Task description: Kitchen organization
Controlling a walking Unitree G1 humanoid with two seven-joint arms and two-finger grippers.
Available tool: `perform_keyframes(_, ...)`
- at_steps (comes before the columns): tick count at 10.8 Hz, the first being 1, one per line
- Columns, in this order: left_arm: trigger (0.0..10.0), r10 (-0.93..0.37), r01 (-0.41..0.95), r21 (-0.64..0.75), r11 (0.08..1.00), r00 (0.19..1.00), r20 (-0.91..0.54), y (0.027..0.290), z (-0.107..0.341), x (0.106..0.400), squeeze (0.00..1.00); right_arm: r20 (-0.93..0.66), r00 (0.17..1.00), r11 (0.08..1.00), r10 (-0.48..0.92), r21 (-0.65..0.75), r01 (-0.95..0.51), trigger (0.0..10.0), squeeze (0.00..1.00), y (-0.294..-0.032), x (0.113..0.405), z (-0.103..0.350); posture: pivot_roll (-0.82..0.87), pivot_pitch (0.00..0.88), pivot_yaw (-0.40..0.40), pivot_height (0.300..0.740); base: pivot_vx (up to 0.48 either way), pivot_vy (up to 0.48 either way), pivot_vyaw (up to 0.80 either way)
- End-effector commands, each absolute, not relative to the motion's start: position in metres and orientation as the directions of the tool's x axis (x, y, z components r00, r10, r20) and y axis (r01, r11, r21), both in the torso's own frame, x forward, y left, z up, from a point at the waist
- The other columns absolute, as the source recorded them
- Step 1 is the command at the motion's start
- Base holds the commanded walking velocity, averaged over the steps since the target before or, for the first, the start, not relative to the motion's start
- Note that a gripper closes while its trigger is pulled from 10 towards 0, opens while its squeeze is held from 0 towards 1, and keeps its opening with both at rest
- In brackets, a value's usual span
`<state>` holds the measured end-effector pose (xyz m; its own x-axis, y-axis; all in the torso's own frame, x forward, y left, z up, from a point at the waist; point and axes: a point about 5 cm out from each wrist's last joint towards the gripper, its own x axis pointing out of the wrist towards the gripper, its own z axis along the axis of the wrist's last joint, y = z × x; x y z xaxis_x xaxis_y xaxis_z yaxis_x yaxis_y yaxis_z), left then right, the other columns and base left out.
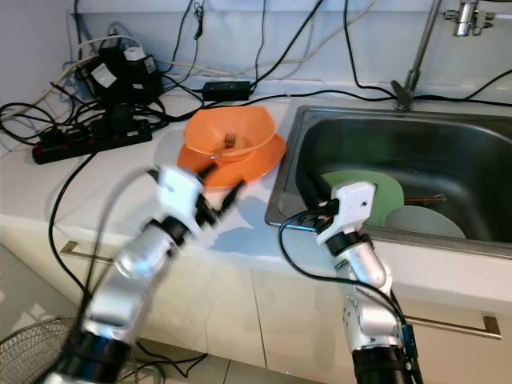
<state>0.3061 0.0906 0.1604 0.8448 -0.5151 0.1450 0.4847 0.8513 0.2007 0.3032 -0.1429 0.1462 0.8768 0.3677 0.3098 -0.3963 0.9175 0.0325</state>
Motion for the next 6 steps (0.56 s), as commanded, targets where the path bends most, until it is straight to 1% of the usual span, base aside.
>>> perform_keyframes(1, 10.0, -0.511, 0.473, 0.227, 0.851, 0.845, 0.156, 0.092, 0.161, 0.304, 0.0, 0.299, 0.881, 0.918, 0.368, 0.036, -0.395, 10.0, 0.0, -0.141, 0.302, 0.145, 0.03, 0.0, 0.11, 0.74, 0.0, 0.0, 0.0)
perform_keyframes(2, 10.0, -0.475, 0.423, 0.266, 0.866, 0.862, 0.179, 0.094, 0.161, 0.301, 0.0, 0.293, 0.887, 0.922, 0.357, 0.044, -0.386, 10.0, 0.0, -0.14, 0.302, 0.143, 0.03, 0.0, 0.111, 0.74, 0.0, 0.0, 0.0)
perform_keyframes(4, 10.0, -0.382, 0.303, 0.299, 0.905, 0.887, 0.258, 0.103, 0.166, 0.299, 0.0, 0.292, 0.889, 0.923, 0.353, 0.049, -0.382, 10.0, 0.0, -0.139, 0.303, 0.144, 0.03, 0.0, 0.108, 0.74, 0.0, 0.0, 0.0)
perform_keyframes(5, 10.0, -0.32, 0.218, 0.316, 0.924, 0.89, 0.324, 0.111, 0.18, 0.302, 0.0, 0.29, 0.89, 0.923, 0.351, 0.05, -0.381, 10.0, 0.0, -0.139, 0.303, 0.144, 0.05, 0.0, 0.102, 0.74, 0.0, 0.0, 0.0)
perform_keyframes(6, 10.0, -0.292, 0.18, 0.324, 0.929, 0.893, 0.342, 0.116, 0.184, 0.307, 0.0, 0.287, 0.891, 0.924, 0.351, 0.049, -0.38, 10.0, 0.0, -0.138, 0.304, 0.143, 0.05, 0.0, 0.1, 0.74, 0.0, 0.0, 0.0)
